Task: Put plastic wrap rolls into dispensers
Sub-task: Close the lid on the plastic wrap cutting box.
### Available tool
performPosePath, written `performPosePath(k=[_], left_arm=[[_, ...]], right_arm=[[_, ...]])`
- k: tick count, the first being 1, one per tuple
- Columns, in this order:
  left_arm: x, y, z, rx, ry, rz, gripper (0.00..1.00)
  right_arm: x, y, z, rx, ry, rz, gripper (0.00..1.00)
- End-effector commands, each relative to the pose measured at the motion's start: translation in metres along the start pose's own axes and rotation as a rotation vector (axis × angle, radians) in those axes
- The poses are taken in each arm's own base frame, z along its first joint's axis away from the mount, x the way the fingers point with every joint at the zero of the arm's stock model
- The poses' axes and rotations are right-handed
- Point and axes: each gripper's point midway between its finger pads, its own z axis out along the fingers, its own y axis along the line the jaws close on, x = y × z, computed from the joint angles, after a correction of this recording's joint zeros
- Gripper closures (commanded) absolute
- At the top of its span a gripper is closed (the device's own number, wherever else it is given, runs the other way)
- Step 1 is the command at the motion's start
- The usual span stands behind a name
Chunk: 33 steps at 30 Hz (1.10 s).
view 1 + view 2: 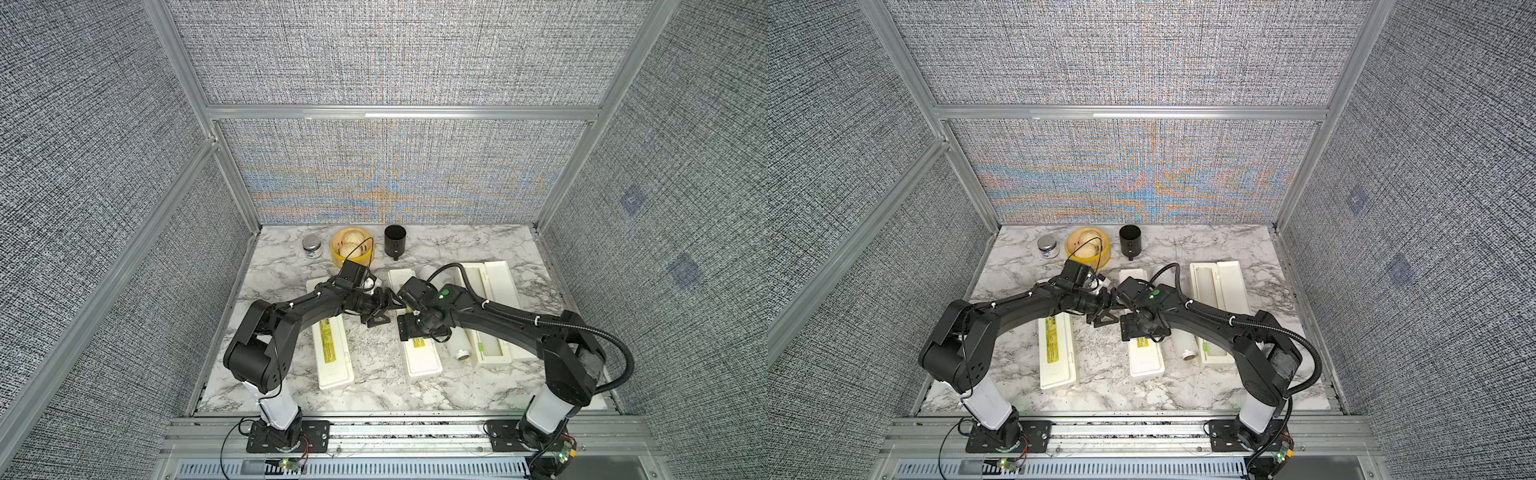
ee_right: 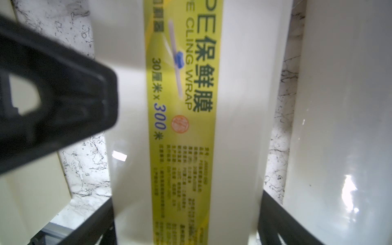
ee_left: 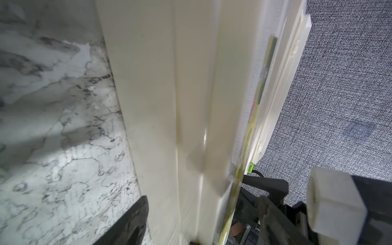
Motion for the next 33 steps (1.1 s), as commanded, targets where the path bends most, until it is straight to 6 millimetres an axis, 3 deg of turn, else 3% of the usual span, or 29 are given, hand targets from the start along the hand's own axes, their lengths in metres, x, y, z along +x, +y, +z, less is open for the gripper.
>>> performPosePath(k=[1,7,16,26,33], left_arm=[[0.002,0.000,0.003,0.007,0.008,0.012,0.20],[0.008,0.013,0.010,-0.024,0.018,-0.003,0.22],[0.015,0.006,0.023,0.037,0.046,-0.001,0.21],[0.026,0.040,0.023,-0.114,0.060,-0.019,0.28],[0.027,0.045,0.021,-0.153,0.052,-0.019,0.28]], right_arm=[[0.005,0.009,0.006,-0.034,0.027,0.003,0.12],[0.007,0.014,0.012,-0.042,0.036,0.010,0.11],[0.009,0.023,0.017,-0.083,0.053,0.017,0.10],[0.008,0.028,0.007,-0.124,0.042,0.005,0.01],[0.011,0.032,0.002,-0.221,0.043,0.024,0.01]])
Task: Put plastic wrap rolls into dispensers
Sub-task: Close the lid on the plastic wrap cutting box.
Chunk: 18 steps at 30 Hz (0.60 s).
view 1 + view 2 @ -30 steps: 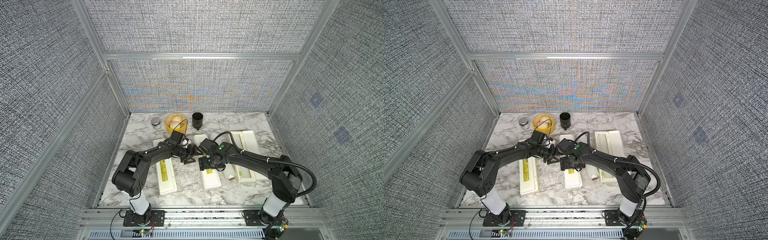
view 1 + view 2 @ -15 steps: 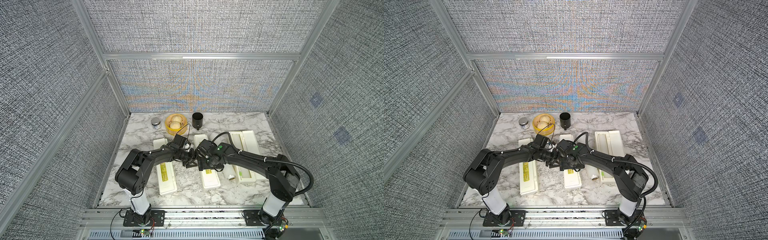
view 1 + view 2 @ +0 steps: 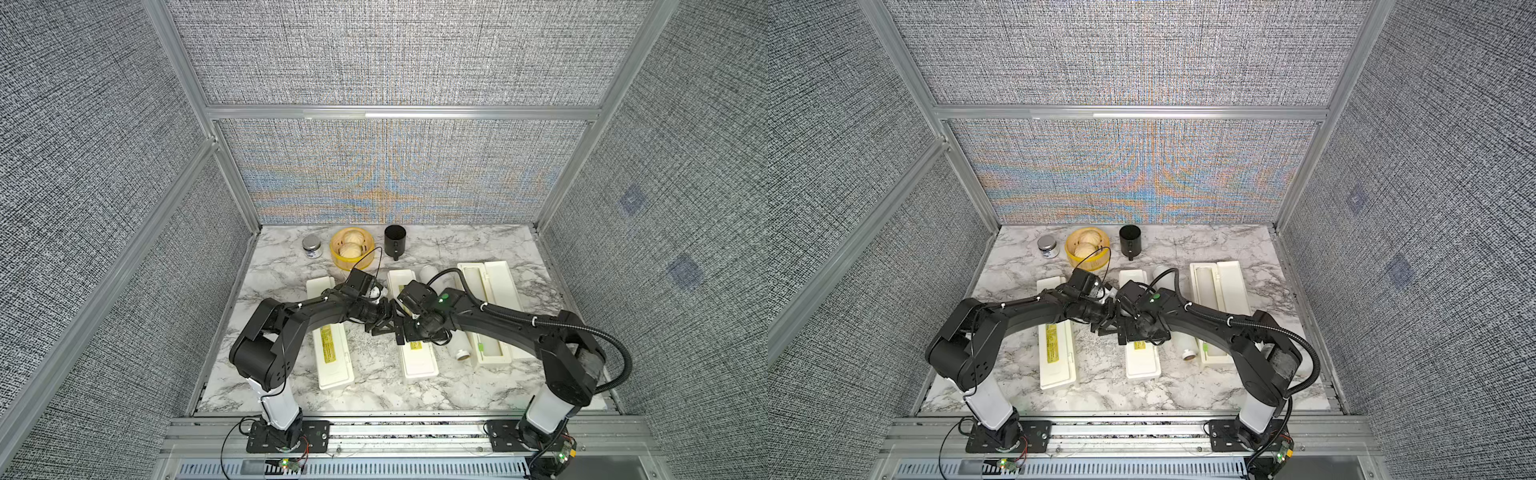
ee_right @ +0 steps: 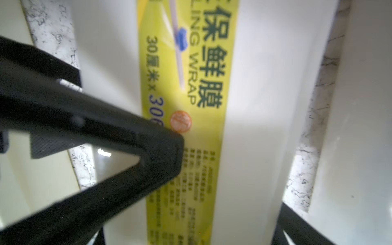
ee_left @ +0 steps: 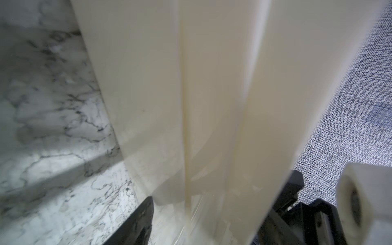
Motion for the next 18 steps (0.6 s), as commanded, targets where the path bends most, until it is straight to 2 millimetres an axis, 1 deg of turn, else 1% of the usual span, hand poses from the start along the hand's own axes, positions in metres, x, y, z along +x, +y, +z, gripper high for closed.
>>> performPosePath(k=[1,4,7,9,13,15,18], left_arm=[[0.007,0.025,0.002,-0.106,-0.001,-0.059,0.28],[0.008,0.021,0.003,-0.093,0.001,-0.065,0.28],[0.009,0.018,0.003,-0.080,-0.002,-0.069,0.28],[0.010,0.019,0.005,-0.071,-0.003,-0.082,0.28],[0.011,0.020,0.006,-0.056,-0.003,-0.086,0.28],[0.011,0.017,0.006,-0.046,-0.001,-0.083,0.28],[0.012,0.010,0.006,-0.016,0.007,-0.071,0.26]], right_arm=[[0.000,0.022,-0.001,-0.134,0.017,0.007,0.01],[0.001,0.021,0.007,-0.123,0.037,0.016,0.01],[-0.001,0.020,0.011,-0.090,0.044,0.031,0.01],[-0.003,0.013,0.009,-0.027,0.037,0.036,0.01],[0.001,0.001,0.007,0.097,0.044,0.028,0.01],[0.002,0.002,0.008,0.103,0.046,0.032,0.01],[0.001,0.012,0.009,0.062,0.037,0.042,0.01]])
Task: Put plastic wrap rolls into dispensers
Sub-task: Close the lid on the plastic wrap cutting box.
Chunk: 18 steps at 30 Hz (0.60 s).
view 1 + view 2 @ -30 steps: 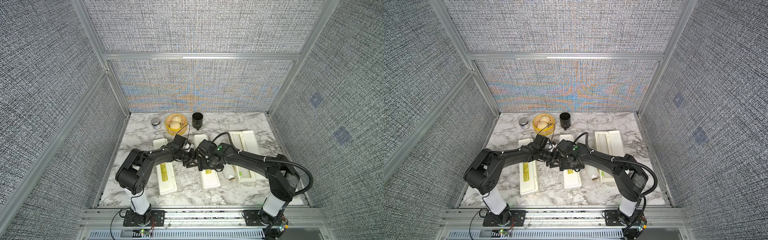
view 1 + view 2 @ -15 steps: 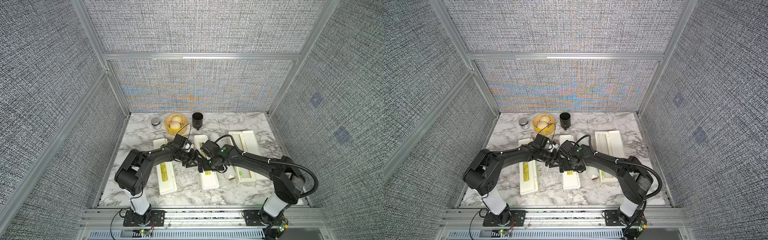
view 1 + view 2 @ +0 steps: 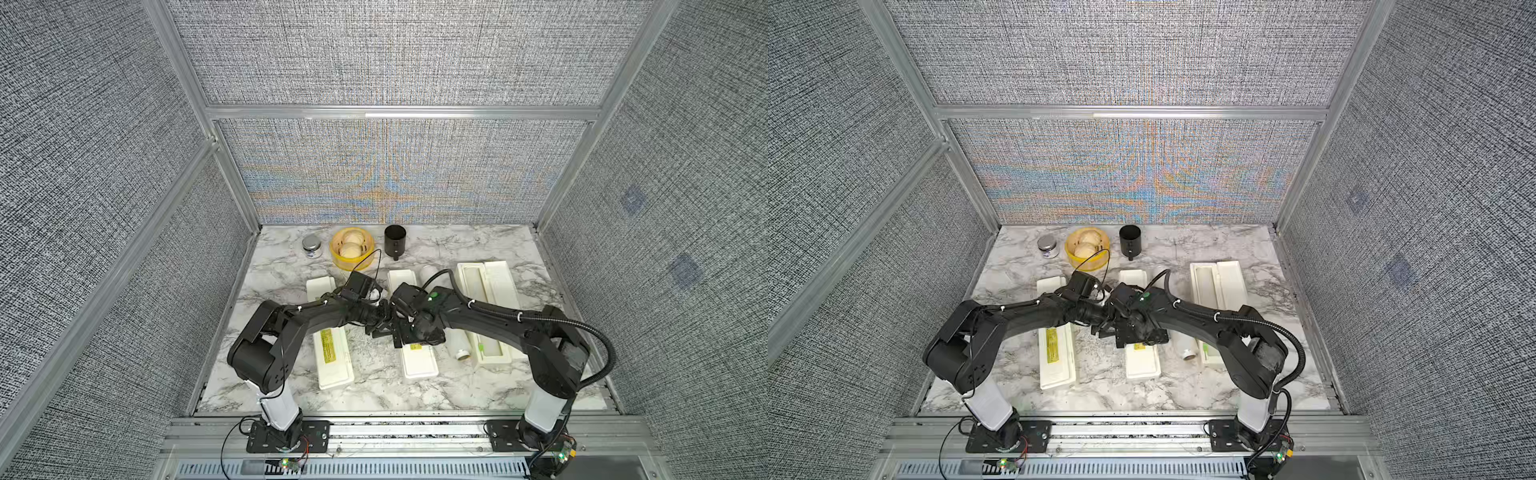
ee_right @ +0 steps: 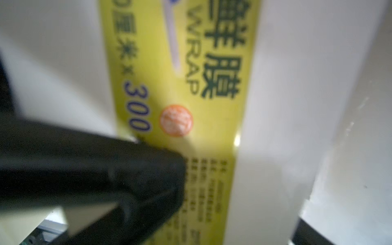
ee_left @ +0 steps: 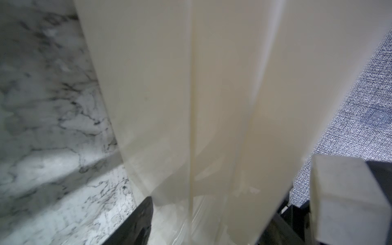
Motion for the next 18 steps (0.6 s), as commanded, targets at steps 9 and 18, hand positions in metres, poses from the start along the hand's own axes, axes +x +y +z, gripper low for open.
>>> performPosePath(k=[9,18], left_arm=[[0.010,0.029,0.004,-0.106,0.024,-0.042,0.28],[0.008,0.046,0.006,-0.167,0.005,-0.062,0.32]], right_arm=[[-0.008,0.040,-0.010,-0.185,-0.002,-0.003,0.01],[-0.004,0.034,-0.020,-0.179,0.015,-0.015,0.01]])
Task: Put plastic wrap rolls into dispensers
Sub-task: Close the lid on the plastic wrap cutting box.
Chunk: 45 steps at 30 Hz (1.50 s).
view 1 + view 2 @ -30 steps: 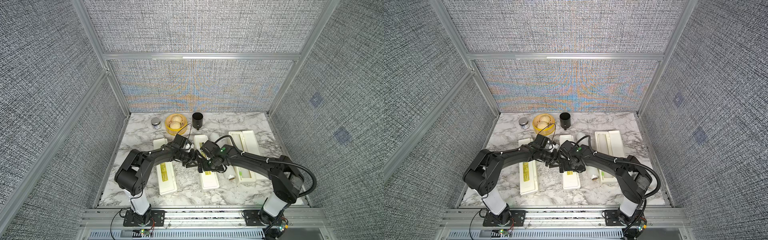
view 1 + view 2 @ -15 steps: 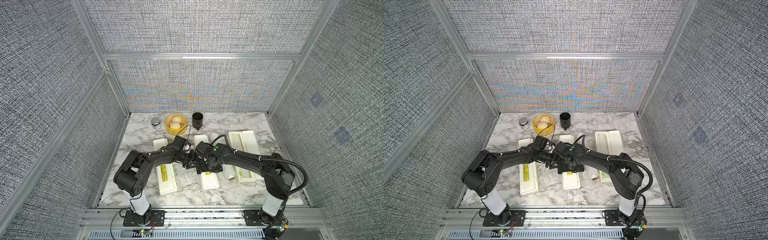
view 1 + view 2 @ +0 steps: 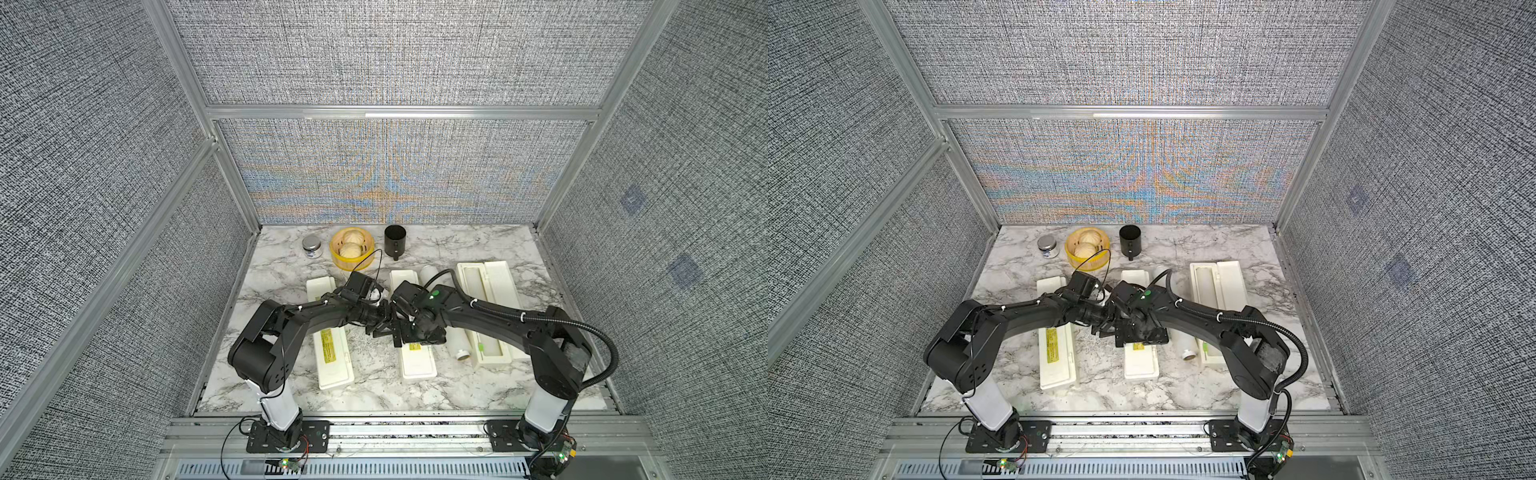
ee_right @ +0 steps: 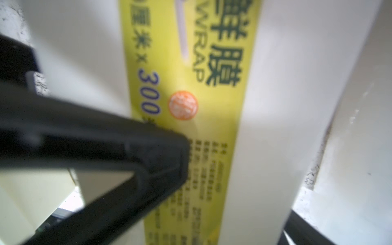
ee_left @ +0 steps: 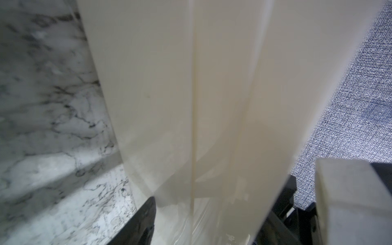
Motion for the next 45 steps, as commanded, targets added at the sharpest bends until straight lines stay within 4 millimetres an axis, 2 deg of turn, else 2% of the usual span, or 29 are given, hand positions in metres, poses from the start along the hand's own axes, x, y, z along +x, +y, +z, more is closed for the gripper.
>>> performPosePath(k=[1,8,15,21,30,41,45], left_arm=[[0.008,0.044,0.005,-0.170,-0.002,-0.089,0.32],[0.012,0.061,0.007,-0.222,0.012,-0.102,0.33],[0.013,0.069,0.008,-0.246,0.019,-0.108,0.33],[0.011,0.069,0.008,-0.246,0.017,-0.108,0.33],[0.012,0.070,0.006,-0.236,0.021,-0.107,0.33],[0.012,0.064,-0.001,-0.245,0.014,-0.089,0.33],[0.010,0.052,-0.002,-0.209,0.015,-0.076,0.31]], right_arm=[[-0.006,0.030,-0.012,-0.141,-0.016,-0.033,0.01],[0.000,0.022,-0.017,-0.124,-0.007,-0.031,0.01],[0.004,0.017,-0.027,-0.131,-0.029,-0.027,0.01],[0.005,0.021,-0.033,-0.187,-0.036,-0.038,0.01],[0.018,0.002,-0.039,-0.235,-0.055,0.019,0.01],[0.030,-0.019,-0.024,-0.317,-0.058,0.097,0.04],[0.029,-0.013,-0.016,-0.358,-0.047,0.095,0.08]])
